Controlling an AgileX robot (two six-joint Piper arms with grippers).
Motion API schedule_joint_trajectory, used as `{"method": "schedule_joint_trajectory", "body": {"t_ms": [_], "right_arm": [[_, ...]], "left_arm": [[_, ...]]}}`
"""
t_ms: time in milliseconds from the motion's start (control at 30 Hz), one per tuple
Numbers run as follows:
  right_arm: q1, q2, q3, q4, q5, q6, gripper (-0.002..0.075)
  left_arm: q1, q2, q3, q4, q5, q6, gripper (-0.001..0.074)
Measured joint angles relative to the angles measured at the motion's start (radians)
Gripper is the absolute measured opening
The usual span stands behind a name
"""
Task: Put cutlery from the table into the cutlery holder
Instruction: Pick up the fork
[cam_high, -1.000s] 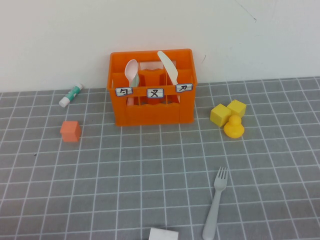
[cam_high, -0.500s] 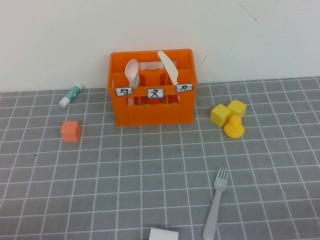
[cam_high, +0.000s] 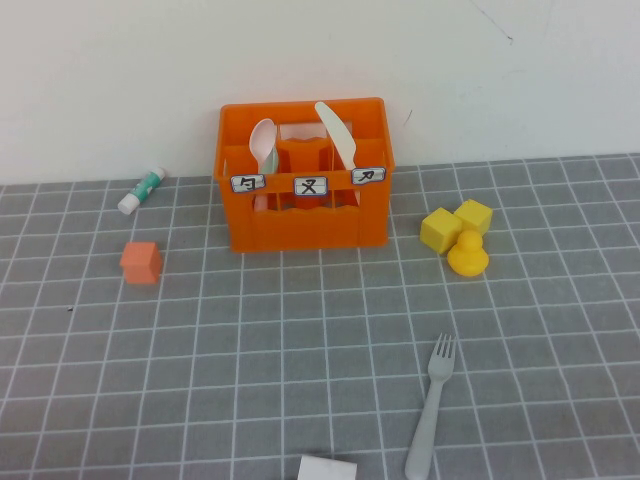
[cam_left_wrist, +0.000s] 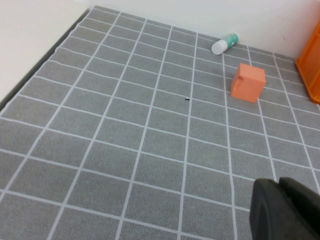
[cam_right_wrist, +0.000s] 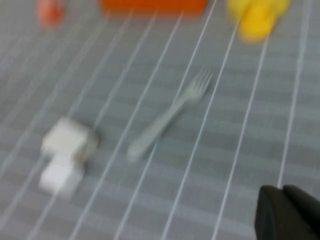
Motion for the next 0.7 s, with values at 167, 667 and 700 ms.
{"method": "schedule_joint_trajectory", "body": {"t_ms": [167, 667, 700], "right_arm": [[0.0, 0.206, -0.136, -0.043, 0.206, -0.042, -0.0003], [0.0, 0.592, -0.314, -0.077, 0.355, 0.028, -0.0003], [0.0, 0.614, -0.331, -0.104, 0.355, 0.05, -0.0003]], "left_arm": [[0.0, 0.0, 0.0, 0.0, 0.0, 0.0, -0.0001], [0.0, 0.0, 0.0, 0.0, 0.0, 0.0, -0.0001], [0.0, 0.0, 0.0, 0.0, 0.0, 0.0, -0.0001]]}}
